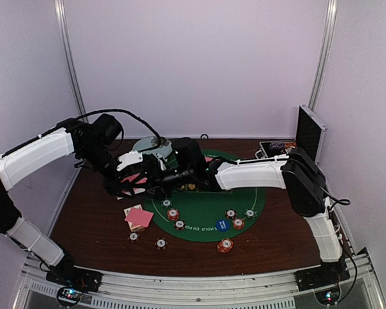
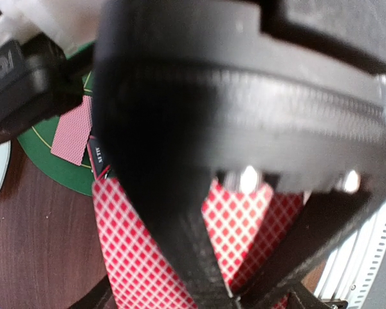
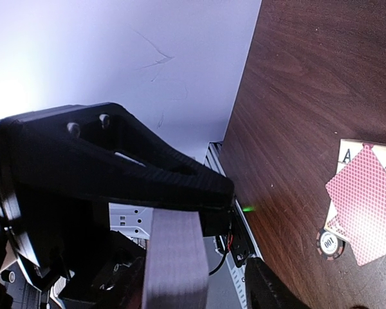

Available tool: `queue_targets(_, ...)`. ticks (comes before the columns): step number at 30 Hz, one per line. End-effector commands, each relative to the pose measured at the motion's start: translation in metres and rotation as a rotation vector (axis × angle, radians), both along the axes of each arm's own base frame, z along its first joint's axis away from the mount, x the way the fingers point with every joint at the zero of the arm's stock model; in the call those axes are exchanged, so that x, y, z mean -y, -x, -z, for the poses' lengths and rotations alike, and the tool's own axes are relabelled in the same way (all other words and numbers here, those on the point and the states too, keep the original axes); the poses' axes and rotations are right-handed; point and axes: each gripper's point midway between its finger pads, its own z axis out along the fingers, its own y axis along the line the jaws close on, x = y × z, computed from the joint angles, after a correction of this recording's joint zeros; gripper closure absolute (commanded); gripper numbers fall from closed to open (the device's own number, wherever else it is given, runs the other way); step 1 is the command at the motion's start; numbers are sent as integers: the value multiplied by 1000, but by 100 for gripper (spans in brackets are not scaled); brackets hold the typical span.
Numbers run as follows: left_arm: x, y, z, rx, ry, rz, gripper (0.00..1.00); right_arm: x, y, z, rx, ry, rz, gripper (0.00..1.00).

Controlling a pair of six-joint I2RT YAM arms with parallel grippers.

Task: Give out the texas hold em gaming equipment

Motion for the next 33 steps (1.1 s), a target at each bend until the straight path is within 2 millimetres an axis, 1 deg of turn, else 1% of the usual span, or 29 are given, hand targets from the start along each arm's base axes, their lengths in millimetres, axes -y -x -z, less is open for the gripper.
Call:
queue_targets(1,1,0,-8,27,24,18,93,24,-11,13,-10,92,33,50)
queue_targets(9,1,0,-12,38,28,19,94,38,-11,12,4,120,35,56)
queue_targets(15,1,0,-12,37,26,19,94,45,-9,17,3,145,31,60)
queue_targets(18,0,0,-12,38,24,20,94,48,-9,14,6,143,35,62)
queue_targets(21,0,0,-10,36,20,19,94,51,-9,5,16,132,42,66)
queue_targets(24,0,0,-9,34,19,20,94,53,-9,-8,25,107,53,69)
queue_targets(29,-1,0,-8,33,12,19,94,58,-11,-27,22,60,76,80)
queue_targets(33,-2,1,-7,33,11,20,94,64,-14,-35,23,50,91,87)
